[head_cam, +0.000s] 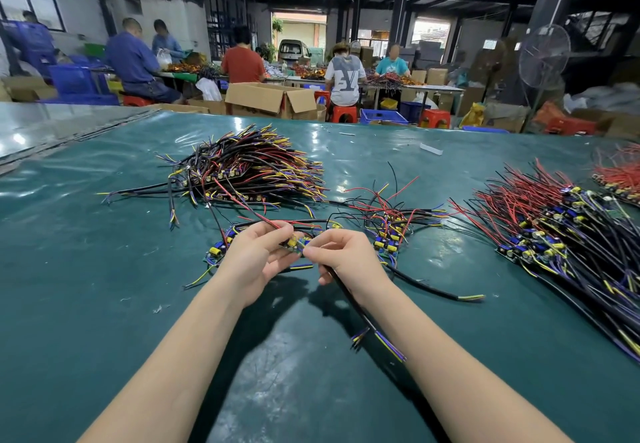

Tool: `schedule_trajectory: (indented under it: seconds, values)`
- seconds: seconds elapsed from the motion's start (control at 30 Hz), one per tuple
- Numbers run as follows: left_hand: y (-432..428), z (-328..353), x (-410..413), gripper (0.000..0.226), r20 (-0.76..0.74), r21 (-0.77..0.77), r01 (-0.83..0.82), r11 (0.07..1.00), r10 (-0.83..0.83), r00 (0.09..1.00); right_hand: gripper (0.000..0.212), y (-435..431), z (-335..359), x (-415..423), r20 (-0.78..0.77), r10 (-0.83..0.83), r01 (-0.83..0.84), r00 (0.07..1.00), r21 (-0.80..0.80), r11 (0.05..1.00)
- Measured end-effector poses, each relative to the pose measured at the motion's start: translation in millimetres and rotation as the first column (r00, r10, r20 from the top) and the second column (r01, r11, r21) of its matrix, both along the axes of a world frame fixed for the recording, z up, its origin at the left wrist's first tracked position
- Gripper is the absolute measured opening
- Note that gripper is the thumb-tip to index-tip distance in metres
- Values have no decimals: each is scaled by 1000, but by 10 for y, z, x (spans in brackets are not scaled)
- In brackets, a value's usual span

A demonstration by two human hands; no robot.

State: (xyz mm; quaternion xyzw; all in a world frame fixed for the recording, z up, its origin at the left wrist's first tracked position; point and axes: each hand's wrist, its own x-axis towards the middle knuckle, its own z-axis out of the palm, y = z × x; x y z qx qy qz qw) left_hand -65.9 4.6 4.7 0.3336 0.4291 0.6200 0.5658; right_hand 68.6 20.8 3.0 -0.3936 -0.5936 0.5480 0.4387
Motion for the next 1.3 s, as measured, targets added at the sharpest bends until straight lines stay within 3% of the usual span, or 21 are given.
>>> schedule_trajectory:
  seconds: [0.13,0.27,0.5,0.67,0.77,0.93,1.03,1.17,1.3]
  values:
    - [3,-23,29,22,-145,64,-40,997,49,988,22,-29,-37,-25,40,42,-39,998,-73,997]
    - [-7,12,1,27,-110,82,-170,982,178,978,25,-29,-4,-11,79,132,-118,988,-171,978]
    - [-24,82,-76,28,-64,13,-194,981,194,979,13,-43,22,-6,57,202,-196,978,-100,975]
    - [-14,86,-149,28,-72,1,-184,983,184,980,18,-30,7,24,-75,305,-312,949,-337,888]
    - [1,99,-229,29,-56,-3,-208,978,208,977,17,-31,13,42,-61,355,-351,933,-377,857]
    - [6,97,-283,25,-66,-32,-167,985,164,984,19,-33,33,36,-35,419,-409,908,-294,864]
    - [11,102,-376,22,-36,-32,-248,968,246,969,19,-21,32,96,91,480,-450,872,-237,861]
    - [34,78,-570,24,57,-27,-396,918,397,916,21,72,51,253,347,344,-336,872,-85,938]
    - [46,37,-522,25,44,-2,-418,908,418,907,25,130,41,337,425,227,-253,876,6,967]
